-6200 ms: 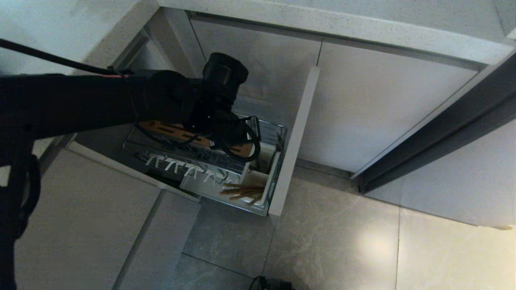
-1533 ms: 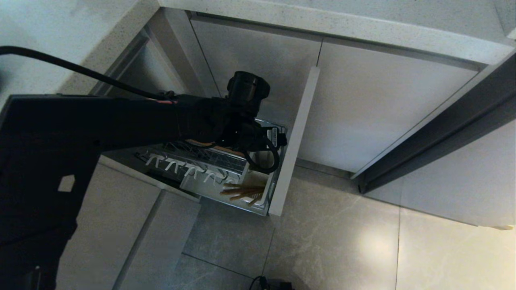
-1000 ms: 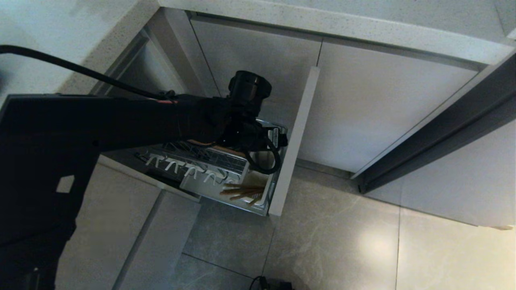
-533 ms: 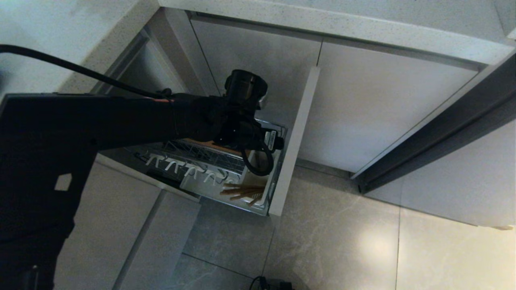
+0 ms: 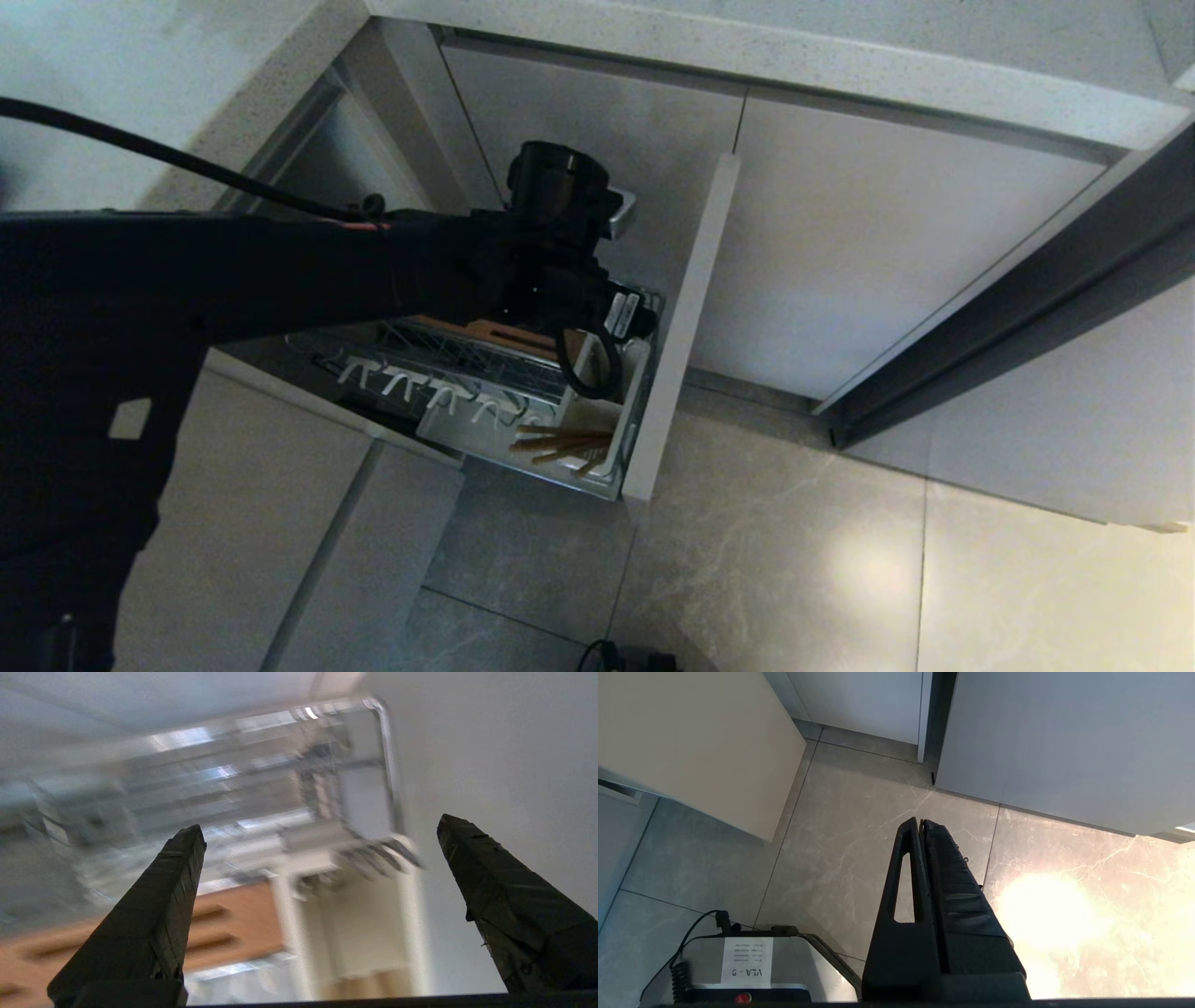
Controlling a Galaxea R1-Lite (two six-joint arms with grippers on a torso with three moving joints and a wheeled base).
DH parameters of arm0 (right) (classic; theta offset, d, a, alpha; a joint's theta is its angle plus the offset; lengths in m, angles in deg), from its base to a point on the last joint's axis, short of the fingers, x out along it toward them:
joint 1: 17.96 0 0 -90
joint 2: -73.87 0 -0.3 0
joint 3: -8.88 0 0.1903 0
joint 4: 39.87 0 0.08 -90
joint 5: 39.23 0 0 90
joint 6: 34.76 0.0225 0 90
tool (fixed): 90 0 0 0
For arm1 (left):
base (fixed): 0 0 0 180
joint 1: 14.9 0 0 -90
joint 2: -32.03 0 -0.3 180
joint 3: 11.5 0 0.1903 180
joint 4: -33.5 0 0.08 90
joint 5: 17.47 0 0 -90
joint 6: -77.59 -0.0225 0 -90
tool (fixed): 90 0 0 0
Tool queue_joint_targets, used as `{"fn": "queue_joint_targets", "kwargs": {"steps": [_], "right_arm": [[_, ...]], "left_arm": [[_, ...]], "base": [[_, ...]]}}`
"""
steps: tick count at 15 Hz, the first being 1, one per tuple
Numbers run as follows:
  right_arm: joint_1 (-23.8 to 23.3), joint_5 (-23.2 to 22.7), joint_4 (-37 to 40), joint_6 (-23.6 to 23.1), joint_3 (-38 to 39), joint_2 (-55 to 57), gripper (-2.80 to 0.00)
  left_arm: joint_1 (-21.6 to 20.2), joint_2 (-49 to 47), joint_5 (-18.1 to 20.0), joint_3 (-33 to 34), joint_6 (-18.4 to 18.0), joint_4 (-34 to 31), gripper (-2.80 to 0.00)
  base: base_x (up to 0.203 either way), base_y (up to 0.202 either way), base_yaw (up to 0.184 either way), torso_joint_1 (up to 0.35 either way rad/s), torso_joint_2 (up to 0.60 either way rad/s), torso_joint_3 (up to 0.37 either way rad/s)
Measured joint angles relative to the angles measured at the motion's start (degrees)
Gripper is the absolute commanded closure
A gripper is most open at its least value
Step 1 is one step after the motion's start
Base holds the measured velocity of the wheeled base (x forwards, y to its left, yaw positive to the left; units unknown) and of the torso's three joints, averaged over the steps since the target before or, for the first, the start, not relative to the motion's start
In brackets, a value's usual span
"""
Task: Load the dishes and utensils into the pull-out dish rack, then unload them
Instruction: Take the fork out of the cupboard
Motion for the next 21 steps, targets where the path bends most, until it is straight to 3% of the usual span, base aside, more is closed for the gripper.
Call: {"fn": "queue_joint_targets", "kwargs": {"steps": [5,8,11,14,18,21], "right_arm": [[0.00,-0.02,0.00,-0.04,0.00,0.00,0.00],[0.00,-0.02,0.00,-0.01,0.00,0.00,0.00],[0.00,-0.02,0.00,0.01,0.00,0.00,0.00],[0.00,0.00,0.00,0.01,0.00,0.00,0.00],[0.00,0.00,0.00,0.01,0.00,0.00,0.00],[0.00,0.00,0.00,-0.01,0.00,0.00,0.00]], "left_arm": [[-2.05,1.11,4.13,0.11,-12.98,0.37,-2.80],[-2.79,1.50,10.32,0.11,-18.02,-0.05,-2.80],[-3.60,1.82,20.78,0.11,-19.63,-3.05,-2.80],[-4.23,2.24,27.32,0.11,-19.86,-3.58,-2.80],[-5.26,1.92,28.31,0.22,-19.85,-3.93,-2.80],[-6.30,1.13,28.33,0.27,-21.95,-4.01,-2.80]], "base": [[0.000,0.000,0.000,0.000,0.00,0.000],[0.000,0.000,0.000,0.000,0.00,0.000],[0.000,0.000,0.000,0.000,0.00,0.000],[0.000,0.000,0.000,0.000,0.00,0.000],[0.000,0.000,0.000,0.000,0.00,0.000],[0.000,0.000,0.000,0.000,0.00,0.000]]}}
